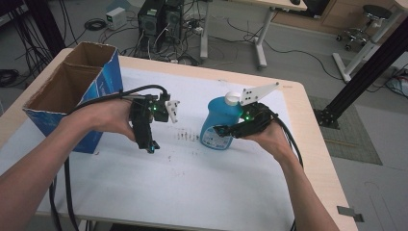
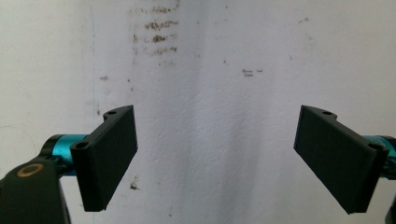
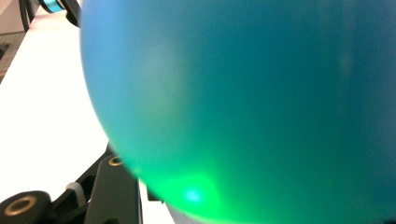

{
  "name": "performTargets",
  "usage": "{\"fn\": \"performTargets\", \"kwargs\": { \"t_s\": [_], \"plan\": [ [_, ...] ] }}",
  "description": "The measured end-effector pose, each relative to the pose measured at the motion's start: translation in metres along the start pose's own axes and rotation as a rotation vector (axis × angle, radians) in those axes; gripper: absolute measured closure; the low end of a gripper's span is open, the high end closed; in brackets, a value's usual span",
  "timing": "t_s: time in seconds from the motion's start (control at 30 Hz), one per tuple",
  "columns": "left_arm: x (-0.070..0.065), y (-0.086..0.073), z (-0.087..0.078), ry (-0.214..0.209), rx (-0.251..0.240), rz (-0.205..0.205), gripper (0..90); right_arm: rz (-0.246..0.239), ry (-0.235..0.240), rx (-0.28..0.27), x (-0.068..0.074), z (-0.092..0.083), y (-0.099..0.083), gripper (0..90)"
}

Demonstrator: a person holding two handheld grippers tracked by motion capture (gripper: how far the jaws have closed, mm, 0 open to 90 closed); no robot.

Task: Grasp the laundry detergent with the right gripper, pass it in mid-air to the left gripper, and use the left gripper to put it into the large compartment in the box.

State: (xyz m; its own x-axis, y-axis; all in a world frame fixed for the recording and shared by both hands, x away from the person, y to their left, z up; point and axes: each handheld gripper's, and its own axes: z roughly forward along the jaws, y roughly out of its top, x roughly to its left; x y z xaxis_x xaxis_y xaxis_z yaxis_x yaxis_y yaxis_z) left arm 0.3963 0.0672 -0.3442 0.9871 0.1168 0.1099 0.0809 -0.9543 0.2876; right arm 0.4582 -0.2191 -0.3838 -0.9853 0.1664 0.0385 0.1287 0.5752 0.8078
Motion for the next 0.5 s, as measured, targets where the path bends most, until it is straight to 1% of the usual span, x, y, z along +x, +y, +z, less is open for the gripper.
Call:
{"fn": "performTargets", "kwargs": {
  "t_s": [0.17,0.2,0.23,0.27,0.3,0.4,0.43,0.47,0.5],
  "plan": [
    [0.004,0.001,-0.014,0.011,-0.015,-0.014,13.4,-0.017,-0.023,0.008,0.004,0.0,0.004,46.9],
    [0.006,0.002,-0.017,0.011,-0.017,-0.012,13.5,-0.018,-0.021,0.007,0.006,-0.002,0.006,46.9],
    [0.006,0.002,-0.017,0.011,-0.017,-0.012,13.5,-0.023,-0.017,0.003,0.008,-0.003,0.009,46.9],
    [0.009,0.005,-0.026,0.01,-0.024,-0.011,13.4,-0.028,-0.01,0.0,0.01,-0.005,0.012,46.8],
    [0.01,0.007,-0.03,0.01,-0.033,-0.017,13.5,-0.03,-0.007,-0.001,0.013,-0.008,0.015,46.6],
    [0.014,0.016,-0.047,0.005,-0.048,-0.018,13.4,-0.049,-0.011,0.012,0.022,-0.013,0.025,46.6],
    [0.014,0.016,-0.047,0.005,-0.048,-0.018,13.4,-0.049,-0.011,0.012,0.022,-0.013,0.025,46.6],
    [0.017,0.027,-0.06,-0.005,-0.065,-0.007,13.4,-0.062,-0.02,0.026,0.03,-0.014,0.032,46.6],
    [0.018,0.032,-0.067,-0.009,-0.077,-0.001,13.4,-0.064,-0.02,0.031,0.033,-0.015,0.035,46.6]
  ]
}}
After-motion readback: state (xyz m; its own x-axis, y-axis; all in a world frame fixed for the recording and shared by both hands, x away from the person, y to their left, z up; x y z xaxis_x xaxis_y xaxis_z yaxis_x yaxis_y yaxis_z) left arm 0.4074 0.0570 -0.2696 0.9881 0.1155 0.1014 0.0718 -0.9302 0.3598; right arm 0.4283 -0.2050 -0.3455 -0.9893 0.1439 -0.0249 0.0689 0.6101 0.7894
